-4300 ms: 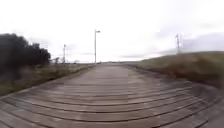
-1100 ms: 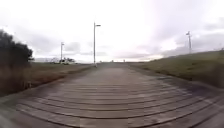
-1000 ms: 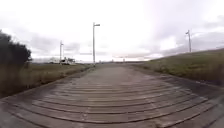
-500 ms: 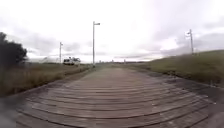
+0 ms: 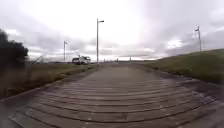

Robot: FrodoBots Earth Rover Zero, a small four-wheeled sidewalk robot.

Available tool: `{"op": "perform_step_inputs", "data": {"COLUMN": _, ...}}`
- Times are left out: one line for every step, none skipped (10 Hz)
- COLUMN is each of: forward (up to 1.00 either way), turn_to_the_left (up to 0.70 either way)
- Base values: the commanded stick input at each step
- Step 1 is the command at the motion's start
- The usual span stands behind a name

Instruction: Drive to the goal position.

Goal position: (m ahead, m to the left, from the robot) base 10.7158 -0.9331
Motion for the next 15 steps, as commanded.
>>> {"op": "perform_step_inputs", "data": {"forward": 1.00, "turn_to_the_left": 0.00}}
{"op": "perform_step_inputs", "data": {"forward": 1.00, "turn_to_the_left": 0.00}}
{"op": "perform_step_inputs", "data": {"forward": 1.00, "turn_to_the_left": 0.00}}
{"op": "perform_step_inputs", "data": {"forward": 1.00, "turn_to_the_left": 0.00}}
{"op": "perform_step_inputs", "data": {"forward": 1.00, "turn_to_the_left": 0.00}}
{"op": "perform_step_inputs", "data": {"forward": 1.00, "turn_to_the_left": 0.00}}
{"op": "perform_step_inputs", "data": {"forward": 1.00, "turn_to_the_left": 0.00}}
{"op": "perform_step_inputs", "data": {"forward": 1.00, "turn_to_the_left": 0.00}}
{"op": "perform_step_inputs", "data": {"forward": 1.00, "turn_to_the_left": 0.00}}
{"op": "perform_step_inputs", "data": {"forward": 1.00, "turn_to_the_left": -0.15}}
{"op": "perform_step_inputs", "data": {"forward": 1.00, "turn_to_the_left": -0.33}}
{"op": "perform_step_inputs", "data": {"forward": 1.00, "turn_to_the_left": -0.29}}
{"op": "perform_step_inputs", "data": {"forward": 1.00, "turn_to_the_left": -0.11}}
{"op": "perform_step_inputs", "data": {"forward": 1.00, "turn_to_the_left": 0.00}}
{"op": "perform_step_inputs", "data": {"forward": 1.00, "turn_to_the_left": 0.00}}
